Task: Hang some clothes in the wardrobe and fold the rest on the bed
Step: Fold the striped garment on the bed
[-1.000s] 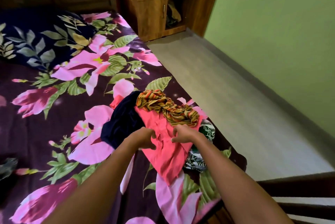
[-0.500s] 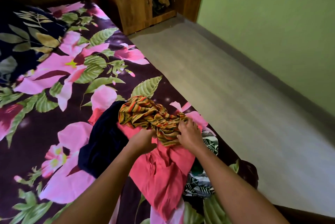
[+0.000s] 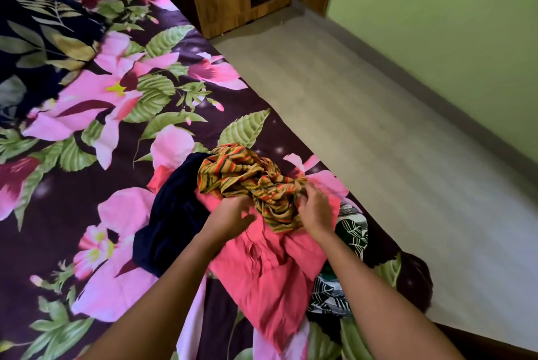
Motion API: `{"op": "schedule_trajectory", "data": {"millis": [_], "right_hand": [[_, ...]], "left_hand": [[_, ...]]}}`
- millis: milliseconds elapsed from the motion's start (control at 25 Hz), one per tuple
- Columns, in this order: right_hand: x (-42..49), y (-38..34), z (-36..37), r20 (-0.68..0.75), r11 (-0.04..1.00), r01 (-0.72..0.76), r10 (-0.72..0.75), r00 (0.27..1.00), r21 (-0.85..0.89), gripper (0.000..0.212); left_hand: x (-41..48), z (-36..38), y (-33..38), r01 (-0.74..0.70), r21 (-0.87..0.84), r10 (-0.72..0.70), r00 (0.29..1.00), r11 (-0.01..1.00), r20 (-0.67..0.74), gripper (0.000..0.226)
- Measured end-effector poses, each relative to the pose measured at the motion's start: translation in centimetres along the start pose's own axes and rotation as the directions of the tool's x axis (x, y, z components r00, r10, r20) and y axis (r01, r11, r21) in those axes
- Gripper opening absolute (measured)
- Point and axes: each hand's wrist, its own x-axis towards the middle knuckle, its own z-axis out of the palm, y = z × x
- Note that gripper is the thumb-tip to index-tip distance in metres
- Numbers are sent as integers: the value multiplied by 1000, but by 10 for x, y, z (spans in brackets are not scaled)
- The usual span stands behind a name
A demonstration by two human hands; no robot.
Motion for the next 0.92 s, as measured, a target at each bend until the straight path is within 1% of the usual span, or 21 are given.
{"op": "schedule_trajectory", "data": {"millis": [40,80,120,160,200,240,280,320,360,440,480,520,560,640,680,720,800,840,880,920], "right_hand": [[-5,-14,-2,-25,994,5,-3,1000,110,26],[-11,-28,-4,-47,978,48,-39,998,205,24],[-21,-43,-7,-66,956,117,-103,992,271,22],[-32,-57,-9,-79,930,199,-184,980,309,20],[-45,-71,-12,-78,904,275,-264,961,327,19],[-58,-83,-14,-64,878,341,-340,938,337,19],[-70,-93,-16,-41,850,395,-407,913,349,21],[-82,-101,-18,-23,818,444,-469,883,365,22],[-92,-106,-19,-9,789,484,-519,855,378,23],[-109,-114,-26,-25,731,563,-601,799,386,21],[-119,-117,-32,-28,713,584,-624,781,388,18],[-128,-121,-41,-32,704,591,-632,774,394,14],[-135,-124,-49,-50,700,585,-623,781,409,17],[-145,-130,-68,-63,727,529,-562,824,438,41],[-148,-129,-74,-33,772,486,-520,854,410,56],[-150,-128,-78,23,823,449,-486,874,347,72],[-162,-132,-89,135,895,395,-426,895,207,103],[-167,-137,-93,145,909,372,-400,905,189,110],[-170,-145,-96,133,921,338,-366,921,193,108],[-173,-152,-96,120,926,329,-353,928,184,100]], "left_hand": [[-4,-3,5,68,-146,-77,996,987,-52,26],[-10,-7,11,160,-334,-191,979,929,-63,27],[-16,-13,17,257,-537,-311,950,803,-12,30],[-22,-21,22,335,-706,-392,916,624,88,36],[-29,-28,25,387,-810,-410,889,441,202,42],[-38,-36,26,404,-867,-378,881,291,283,46],[-46,-43,25,397,-898,-334,886,188,322,46],[-55,-49,25,379,-915,-304,895,134,327,42],[-61,-52,26,363,-923,-297,902,125,314,33],[-74,-55,28,310,-936,-355,905,167,236,14],[-82,-57,30,264,-941,-394,904,212,165,17],[-90,-60,31,215,-936,-421,904,279,82,21],[-100,-65,34,166,-922,-429,903,349,0,22],[-124,-83,44,60,-893,-399,906,446,-139,22],[-136,-96,53,3,-883,-364,911,469,-191,20],[-148,-112,62,-52,-880,-333,914,472,-233,18],[-183,-145,78,-164,-898,-285,912,407,-296,15],[-202,-162,85,-206,-901,-260,912,381,-318,15],[-221,-178,89,-233,-898,-239,911,374,-336,15],[-240,-190,92,-258,-889,-223,907,379,-358,16]]}}
